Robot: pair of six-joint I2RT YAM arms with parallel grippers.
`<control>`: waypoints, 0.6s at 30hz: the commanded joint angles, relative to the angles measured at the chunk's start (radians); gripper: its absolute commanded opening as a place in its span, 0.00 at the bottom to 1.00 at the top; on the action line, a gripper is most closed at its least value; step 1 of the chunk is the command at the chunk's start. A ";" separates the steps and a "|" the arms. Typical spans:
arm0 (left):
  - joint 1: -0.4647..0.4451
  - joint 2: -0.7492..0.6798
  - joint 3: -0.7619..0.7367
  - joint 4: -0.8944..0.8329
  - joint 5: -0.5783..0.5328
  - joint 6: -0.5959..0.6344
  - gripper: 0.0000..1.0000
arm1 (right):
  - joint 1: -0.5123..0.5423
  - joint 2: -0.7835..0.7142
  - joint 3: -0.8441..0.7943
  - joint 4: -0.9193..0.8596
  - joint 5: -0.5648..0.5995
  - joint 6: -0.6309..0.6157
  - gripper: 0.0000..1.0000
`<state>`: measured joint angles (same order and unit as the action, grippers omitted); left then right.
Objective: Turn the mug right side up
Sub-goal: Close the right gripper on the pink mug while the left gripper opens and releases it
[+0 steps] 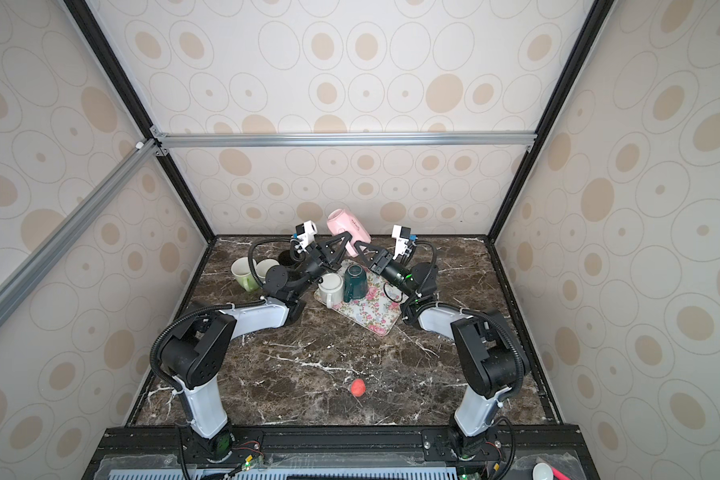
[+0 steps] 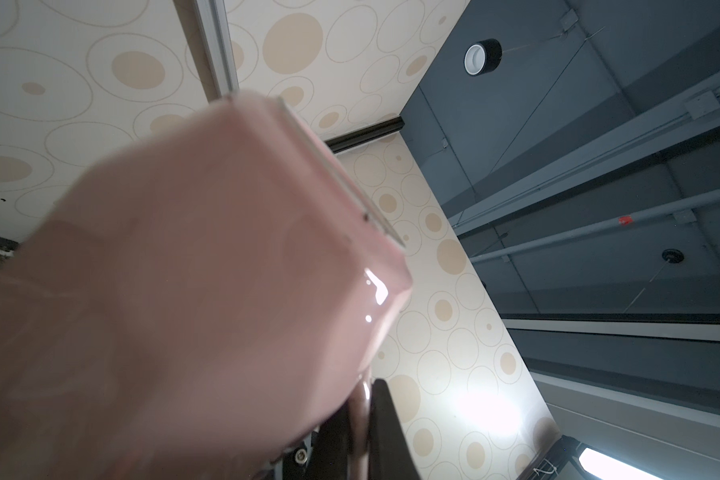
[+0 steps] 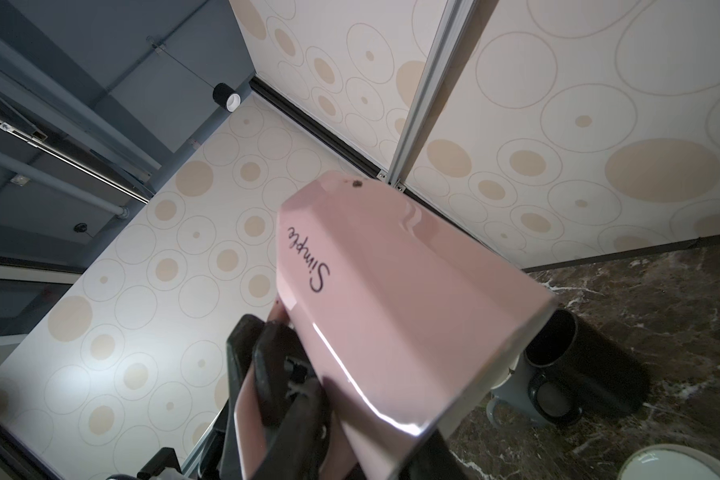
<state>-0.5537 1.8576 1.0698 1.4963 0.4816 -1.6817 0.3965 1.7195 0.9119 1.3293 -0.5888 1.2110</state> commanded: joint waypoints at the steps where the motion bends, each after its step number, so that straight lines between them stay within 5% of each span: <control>1: -0.015 -0.003 0.021 0.065 0.046 -0.050 0.00 | 0.048 -0.008 0.060 0.083 -0.039 -0.085 0.41; 6: -0.015 0.005 0.029 0.092 0.046 -0.094 0.00 | 0.050 0.010 0.099 0.083 -0.036 -0.096 0.40; 18: -0.015 0.042 0.045 0.137 0.042 -0.174 0.00 | 0.069 0.073 0.177 0.082 -0.034 -0.099 0.09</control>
<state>-0.5301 1.8751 1.0740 1.6016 0.4042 -1.8507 0.4152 1.7805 1.0462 1.3613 -0.5823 1.1591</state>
